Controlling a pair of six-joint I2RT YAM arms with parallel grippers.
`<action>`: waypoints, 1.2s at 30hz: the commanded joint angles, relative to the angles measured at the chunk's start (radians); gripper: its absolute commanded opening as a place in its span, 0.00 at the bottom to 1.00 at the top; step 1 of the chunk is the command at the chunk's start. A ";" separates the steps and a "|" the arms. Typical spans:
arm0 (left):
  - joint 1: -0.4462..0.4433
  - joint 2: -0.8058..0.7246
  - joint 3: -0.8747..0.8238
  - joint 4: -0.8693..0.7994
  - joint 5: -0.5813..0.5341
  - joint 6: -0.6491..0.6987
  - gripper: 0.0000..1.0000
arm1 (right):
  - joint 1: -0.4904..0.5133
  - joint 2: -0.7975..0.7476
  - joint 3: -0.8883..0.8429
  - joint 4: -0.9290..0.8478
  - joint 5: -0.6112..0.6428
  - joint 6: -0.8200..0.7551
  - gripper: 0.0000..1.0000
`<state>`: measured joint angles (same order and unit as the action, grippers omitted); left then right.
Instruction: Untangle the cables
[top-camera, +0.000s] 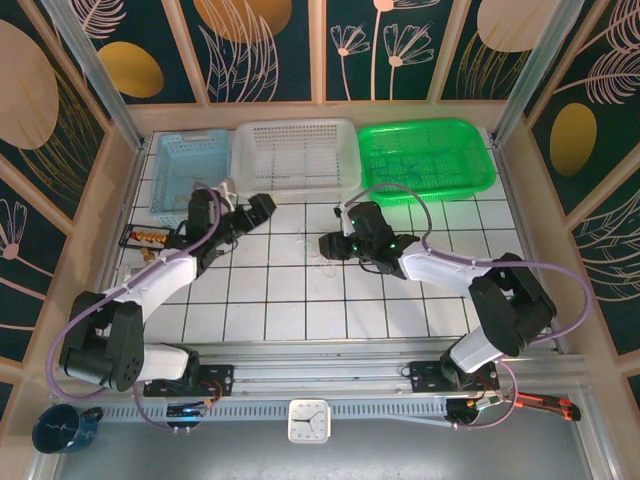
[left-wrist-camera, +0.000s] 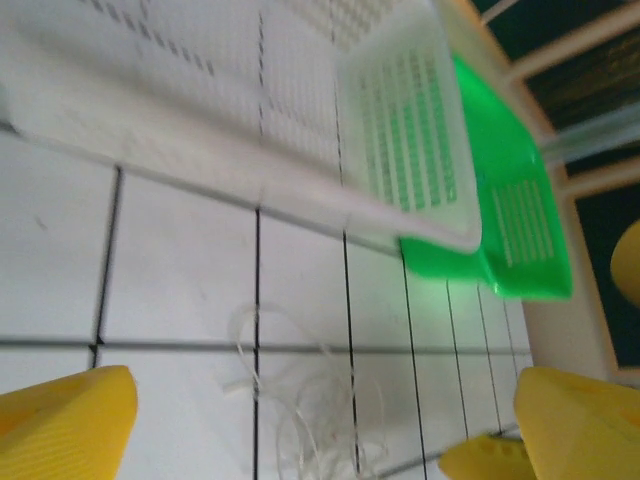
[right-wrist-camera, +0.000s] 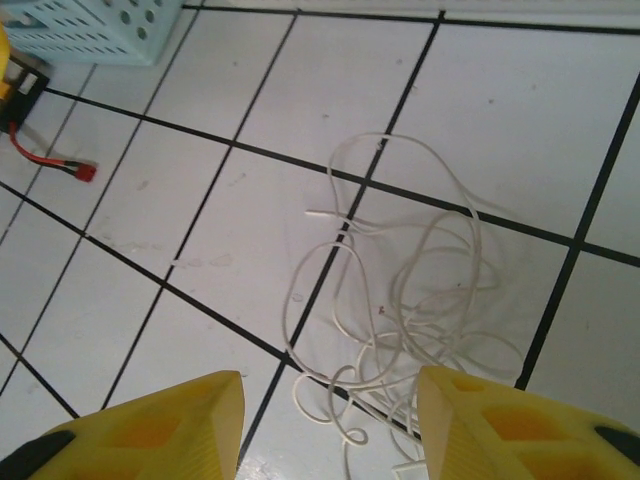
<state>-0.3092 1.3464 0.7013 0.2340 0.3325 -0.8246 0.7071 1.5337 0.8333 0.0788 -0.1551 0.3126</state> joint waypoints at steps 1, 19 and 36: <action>-0.103 0.024 0.011 -0.006 -0.087 0.014 0.93 | -0.025 0.027 -0.008 0.055 0.018 0.014 0.49; -0.277 0.293 0.104 -0.101 -0.205 0.075 0.56 | -0.104 0.070 -0.072 0.219 -0.096 0.116 0.48; -0.303 0.430 0.178 -0.092 -0.164 0.096 0.39 | -0.106 0.008 -0.127 0.239 -0.081 0.136 0.48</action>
<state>-0.6056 1.7531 0.8547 0.1375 0.1516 -0.7444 0.6056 1.5803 0.7193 0.2848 -0.2367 0.4324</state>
